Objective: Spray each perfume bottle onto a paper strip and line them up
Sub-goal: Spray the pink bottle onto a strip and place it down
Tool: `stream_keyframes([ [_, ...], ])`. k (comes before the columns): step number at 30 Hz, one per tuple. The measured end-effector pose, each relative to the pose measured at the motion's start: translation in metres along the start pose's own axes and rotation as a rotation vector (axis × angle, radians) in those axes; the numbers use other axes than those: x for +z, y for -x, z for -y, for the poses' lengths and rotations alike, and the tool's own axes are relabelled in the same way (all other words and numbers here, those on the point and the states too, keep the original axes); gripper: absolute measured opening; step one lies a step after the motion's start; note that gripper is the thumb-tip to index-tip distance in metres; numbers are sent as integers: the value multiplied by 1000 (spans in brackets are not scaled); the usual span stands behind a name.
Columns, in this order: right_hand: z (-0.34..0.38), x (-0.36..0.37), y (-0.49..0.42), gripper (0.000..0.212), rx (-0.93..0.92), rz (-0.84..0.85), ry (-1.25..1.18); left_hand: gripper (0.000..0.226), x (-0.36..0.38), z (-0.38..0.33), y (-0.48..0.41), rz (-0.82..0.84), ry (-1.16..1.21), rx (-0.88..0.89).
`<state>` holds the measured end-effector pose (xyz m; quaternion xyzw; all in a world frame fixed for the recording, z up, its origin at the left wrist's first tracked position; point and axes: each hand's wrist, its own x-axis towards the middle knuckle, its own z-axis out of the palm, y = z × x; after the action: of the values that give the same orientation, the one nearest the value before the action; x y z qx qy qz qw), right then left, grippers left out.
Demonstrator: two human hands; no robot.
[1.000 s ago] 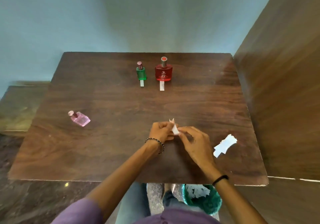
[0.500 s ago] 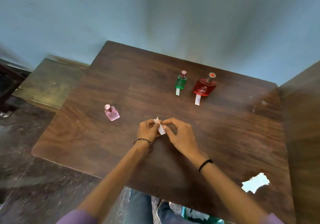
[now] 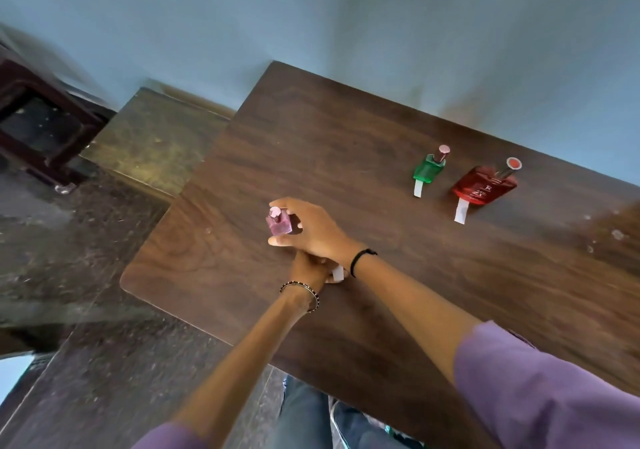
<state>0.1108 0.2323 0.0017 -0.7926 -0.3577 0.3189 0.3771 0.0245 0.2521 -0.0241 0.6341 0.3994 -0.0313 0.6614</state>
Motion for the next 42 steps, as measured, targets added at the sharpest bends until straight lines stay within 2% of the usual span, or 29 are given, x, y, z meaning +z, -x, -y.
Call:
stream_keyframes([
  [2, -3, 5, -8, 32, -9, -19, -6, 27, -5, 5, -3, 48, 14, -11],
  [4, -6, 5, -5, 20, 10, -44, -87, 27, -8, 6, -1, 119, 18, -16],
  [8, -6, -16, 31, 19, 94, -177, -281, 13, -7, 11, 2, 207, 32, -26],
  [10, -9, -30, 61, 14, 154, -218, -501, 20, -4, 11, 4, 207, 53, -38],
  [13, -18, -48, 114, 21, 189, -253, -824, 22, 7, 2, 14, 228, 20, 10],
  [19, -37, -65, 203, 27, 280, -236, -720, 27, 50, -33, 48, 304, 1, 197],
  [22, -35, -70, 232, 30, 278, -238, -760, 24, 71, -46, 71, 404, 64, 185],
  [24, -34, -71, 248, 30, 259, -259, -792, 37, 82, -48, 82, 467, -9, 248],
  [27, -33, -72, 265, 22, 242, -294, -829, 32, 93, -49, 94, 534, -53, 305],
  [34, -33, -67, 296, 26, 253, -363, -683, 27, 115, -68, 112, 360, 102, 312],
  [36, -34, -68, 305, 25, 240, -388, -755, 26, 116, -76, 114, 356, 114, 292],
  [38, -35, -71, 312, 24, 178, -413, -943, 29, 117, -80, 116, 371, 101, 276],
  [40, -36, -74, 317, 33, 102, -404, -1118, 31, 118, -81, 120, 385, 108, 254],
  [42, -38, -78, 322, 39, 49, -404, -1173, 30, 120, -80, 123, 391, 124, 226],
])
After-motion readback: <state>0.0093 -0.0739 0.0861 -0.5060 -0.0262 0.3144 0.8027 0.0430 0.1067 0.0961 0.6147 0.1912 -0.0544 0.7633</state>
